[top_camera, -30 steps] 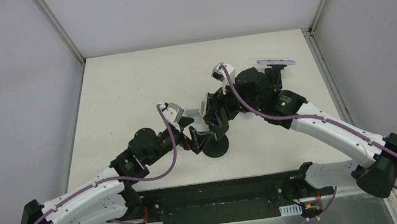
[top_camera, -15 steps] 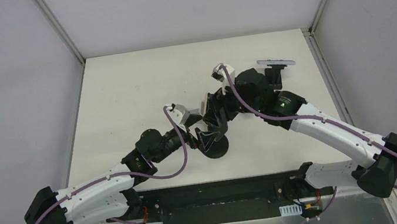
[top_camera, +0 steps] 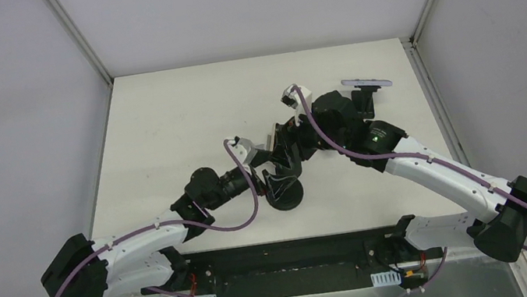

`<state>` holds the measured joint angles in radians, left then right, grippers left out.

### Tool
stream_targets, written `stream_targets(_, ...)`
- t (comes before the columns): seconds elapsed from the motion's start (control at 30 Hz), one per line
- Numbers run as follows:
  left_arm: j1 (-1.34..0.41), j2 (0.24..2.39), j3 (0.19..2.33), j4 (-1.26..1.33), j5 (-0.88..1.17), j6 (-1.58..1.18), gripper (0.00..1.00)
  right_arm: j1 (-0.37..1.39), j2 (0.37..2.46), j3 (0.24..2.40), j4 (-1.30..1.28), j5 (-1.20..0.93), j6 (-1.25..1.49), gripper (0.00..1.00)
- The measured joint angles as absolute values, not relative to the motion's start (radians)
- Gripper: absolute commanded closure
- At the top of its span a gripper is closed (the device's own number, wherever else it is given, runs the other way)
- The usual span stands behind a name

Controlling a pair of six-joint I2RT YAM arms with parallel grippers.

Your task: Remove the phone from the phone stand

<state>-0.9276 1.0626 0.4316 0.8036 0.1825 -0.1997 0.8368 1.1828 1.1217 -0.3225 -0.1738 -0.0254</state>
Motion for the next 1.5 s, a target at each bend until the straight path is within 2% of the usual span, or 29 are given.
stream_targets(0.07,-0.913,1.071,0.432,0.816,0.218,-0.203,0.06,0.837,1.183,1.122,-0.323,-0.178,-0.025,0.95)
stream_targets(0.2,-0.901,1.095,0.435,0.834,0.296,-0.220,0.15,0.838,1.183,1.122,-0.325,-0.191,-0.025,0.96)
stream_targets(0.47,-0.892,1.148,0.460,0.834,0.410,-0.235,0.18,0.849,1.183,1.122,-0.329,-0.199,-0.023,0.99)
stream_targets(0.6,-0.888,1.148,0.464,0.834,0.421,-0.247,0.27,0.854,1.183,1.122,-0.329,-0.199,-0.023,1.00)
stream_targets(0.73,-0.878,1.159,0.472,0.834,0.440,-0.256,0.41,0.862,1.182,1.122,-0.331,-0.198,-0.022,1.00)
stream_targets(0.83,-0.875,1.168,0.480,0.833,0.456,-0.253,0.54,0.863,1.179,1.122,-0.334,-0.179,-0.019,1.00)
stream_targets(0.87,-0.875,1.172,0.484,0.834,0.460,-0.256,0.63,0.864,1.177,1.122,-0.337,-0.173,-0.019,1.00)
stream_targets(0.93,-0.871,1.176,0.487,0.833,0.471,-0.256,0.93,0.870,1.174,1.121,-0.341,-0.160,-0.017,1.00)
stream_targets(0.97,-0.869,1.176,0.487,0.833,0.476,-0.256,1.00,0.872,1.172,1.119,-0.339,-0.154,-0.016,1.00)
stream_targets(1.37,-0.862,1.169,0.487,0.825,0.496,-0.253,1.00,0.891,1.141,1.081,-0.303,-0.099,0.022,1.00)
stream_targets(1.5,-0.857,1.158,0.486,0.813,0.491,-0.255,1.00,0.918,1.122,1.030,-0.220,-0.007,0.054,1.00)
